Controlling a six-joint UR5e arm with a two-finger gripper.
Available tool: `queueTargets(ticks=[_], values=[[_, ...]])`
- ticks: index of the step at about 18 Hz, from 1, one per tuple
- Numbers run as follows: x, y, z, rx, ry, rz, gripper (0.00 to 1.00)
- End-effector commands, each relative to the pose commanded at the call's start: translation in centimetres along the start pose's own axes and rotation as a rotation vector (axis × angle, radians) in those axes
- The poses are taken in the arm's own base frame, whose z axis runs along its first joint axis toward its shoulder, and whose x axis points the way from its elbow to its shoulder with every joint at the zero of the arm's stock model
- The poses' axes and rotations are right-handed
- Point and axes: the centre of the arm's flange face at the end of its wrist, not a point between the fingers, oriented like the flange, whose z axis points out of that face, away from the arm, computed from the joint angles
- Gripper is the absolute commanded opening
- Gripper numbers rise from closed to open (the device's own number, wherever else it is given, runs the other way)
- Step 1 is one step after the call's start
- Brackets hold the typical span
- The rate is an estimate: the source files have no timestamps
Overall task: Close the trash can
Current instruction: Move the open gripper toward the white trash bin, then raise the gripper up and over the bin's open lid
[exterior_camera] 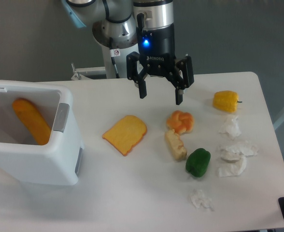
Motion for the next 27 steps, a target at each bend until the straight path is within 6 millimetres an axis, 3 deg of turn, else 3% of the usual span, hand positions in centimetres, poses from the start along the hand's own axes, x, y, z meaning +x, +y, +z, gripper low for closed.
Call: queueTargets(ticks=[11, 17, 20, 24, 27], values=[[-0.1, -1.0, 0.1, 0.065, 0.044, -0.099, 1.0], [0.4, -1.7, 1.3, 0.077, 0.081, -0.119, 1.0], [0.8, -2.7, 0.9, 0.093, 0.09, -0.185, 1.0], [3.2, -5.0, 3.1, 0.083, 0.15, -0.244, 1.0], [3.4, -7.6, 1.3, 0.126, 0.16, -0.391, 1.0]])
